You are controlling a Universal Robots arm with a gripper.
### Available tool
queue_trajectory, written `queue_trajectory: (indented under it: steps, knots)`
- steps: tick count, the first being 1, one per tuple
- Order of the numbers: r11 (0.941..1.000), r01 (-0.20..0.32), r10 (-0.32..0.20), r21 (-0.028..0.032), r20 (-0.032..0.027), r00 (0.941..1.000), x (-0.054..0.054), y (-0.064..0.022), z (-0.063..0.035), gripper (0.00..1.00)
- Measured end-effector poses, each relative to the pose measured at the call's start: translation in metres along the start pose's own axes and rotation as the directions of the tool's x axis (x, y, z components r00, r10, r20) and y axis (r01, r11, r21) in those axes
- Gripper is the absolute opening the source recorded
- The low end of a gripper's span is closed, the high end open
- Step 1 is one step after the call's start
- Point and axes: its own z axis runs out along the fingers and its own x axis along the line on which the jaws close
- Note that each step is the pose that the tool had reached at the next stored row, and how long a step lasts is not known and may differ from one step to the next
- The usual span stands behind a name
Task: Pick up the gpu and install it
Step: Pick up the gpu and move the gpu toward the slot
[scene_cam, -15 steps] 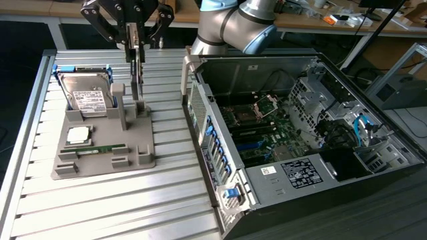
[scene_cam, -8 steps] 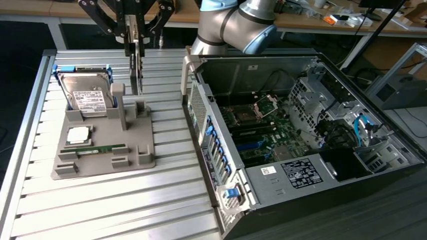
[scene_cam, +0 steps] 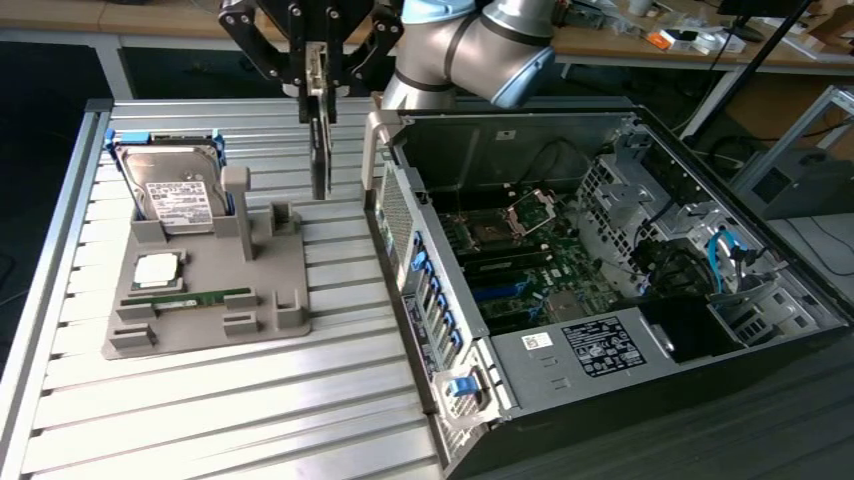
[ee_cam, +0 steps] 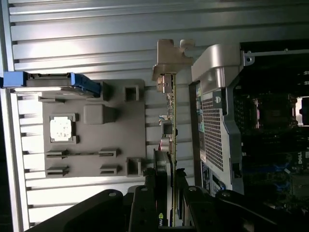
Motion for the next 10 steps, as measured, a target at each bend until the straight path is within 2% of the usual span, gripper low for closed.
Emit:
queue_trajectory:
  steps: [1, 2, 3, 5, 6, 10]
  knots:
    - [0.9997, 0.000, 0.000, 0.0229, 0.0014, 1.0000, -0.011, 0.0008, 0.0003, 0.27]
    - [0.9989, 0.001, -0.001, 0.0467, 0.0030, 1.0000, -0.013, 0.0009, 0.0003, 0.27]
    - [0.9984, 0.001, -0.002, 0.0561, 0.0038, 1.0000, -0.014, 0.0010, 0.0004, 0.27]
    - [0.9976, 0.002, -0.002, 0.0697, 0.0046, 1.0000, -0.017, 0.0013, 0.0005, 0.27]
    - [0.9972, 0.002, -0.002, 0.0744, 0.0048, 1.0000, -0.020, 0.0014, 0.0006, 0.27]
    - [0.9965, 0.002, -0.002, 0.0832, 0.0051, 1.0000, -0.027, 0.0014, 0.0007, 0.27]
